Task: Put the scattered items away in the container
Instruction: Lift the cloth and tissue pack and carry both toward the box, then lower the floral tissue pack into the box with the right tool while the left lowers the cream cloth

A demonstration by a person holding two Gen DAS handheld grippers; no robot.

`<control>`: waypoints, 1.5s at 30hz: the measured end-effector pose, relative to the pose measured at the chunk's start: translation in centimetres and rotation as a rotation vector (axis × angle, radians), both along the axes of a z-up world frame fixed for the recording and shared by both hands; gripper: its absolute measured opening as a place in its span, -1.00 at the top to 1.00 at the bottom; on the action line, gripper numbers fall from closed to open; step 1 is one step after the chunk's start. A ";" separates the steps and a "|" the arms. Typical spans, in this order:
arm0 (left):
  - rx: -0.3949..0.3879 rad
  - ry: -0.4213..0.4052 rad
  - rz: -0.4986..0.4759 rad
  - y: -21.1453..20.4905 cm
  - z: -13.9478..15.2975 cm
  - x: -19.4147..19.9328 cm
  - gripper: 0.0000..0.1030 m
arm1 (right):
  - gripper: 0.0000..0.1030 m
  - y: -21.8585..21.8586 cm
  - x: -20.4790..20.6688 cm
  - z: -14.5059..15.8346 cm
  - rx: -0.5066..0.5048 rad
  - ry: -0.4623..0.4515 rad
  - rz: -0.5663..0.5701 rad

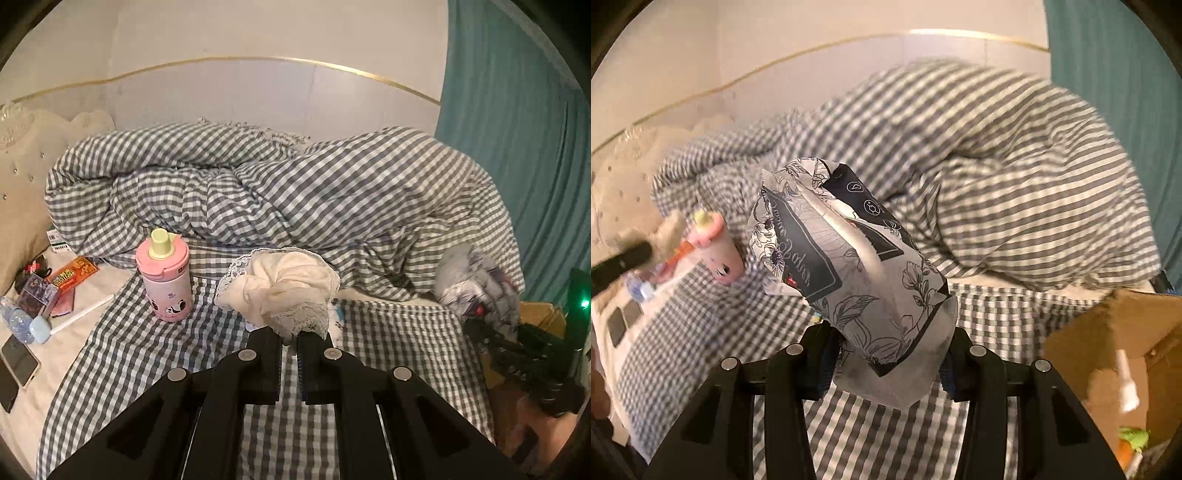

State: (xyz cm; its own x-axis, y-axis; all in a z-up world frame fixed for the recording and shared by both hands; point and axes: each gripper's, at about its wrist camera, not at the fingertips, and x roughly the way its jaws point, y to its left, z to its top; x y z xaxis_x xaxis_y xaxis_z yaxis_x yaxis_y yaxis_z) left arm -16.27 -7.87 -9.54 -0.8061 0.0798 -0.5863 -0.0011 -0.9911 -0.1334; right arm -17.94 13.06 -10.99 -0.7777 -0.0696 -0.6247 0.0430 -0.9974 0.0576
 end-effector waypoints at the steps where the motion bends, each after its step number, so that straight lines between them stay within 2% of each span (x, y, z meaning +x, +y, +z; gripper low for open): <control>1: -0.005 0.006 -0.001 0.3 0.5 0.7 0.88 | 0.13 0.1 0.8 0.7 -0.005 0.014 -0.004; 12: -0.015 0.099 -0.004 2.7 4.9 7.1 0.88 | 0.13 1.0 10.4 8.1 0.001 0.179 -0.026; 21: -0.031 0.165 -0.007 5.0 7.7 12.0 0.88 | 0.12 2.2 16.4 11.5 0.012 0.268 -0.038; 32: -0.052 0.201 -0.092 9.9 9.7 14.2 0.88 | 0.11 5.3 20.5 12.8 0.030 0.311 -0.105; 37: -0.049 0.211 -0.161 13.5 10.0 14.0 0.88 | 0.10 7.9 22.1 12.9 0.055 0.317 -0.181; 45: -0.026 0.199 -0.277 19.7 9.9 13.2 0.88 | 0.08 14.3 25.6 13.0 0.064 0.310 -0.330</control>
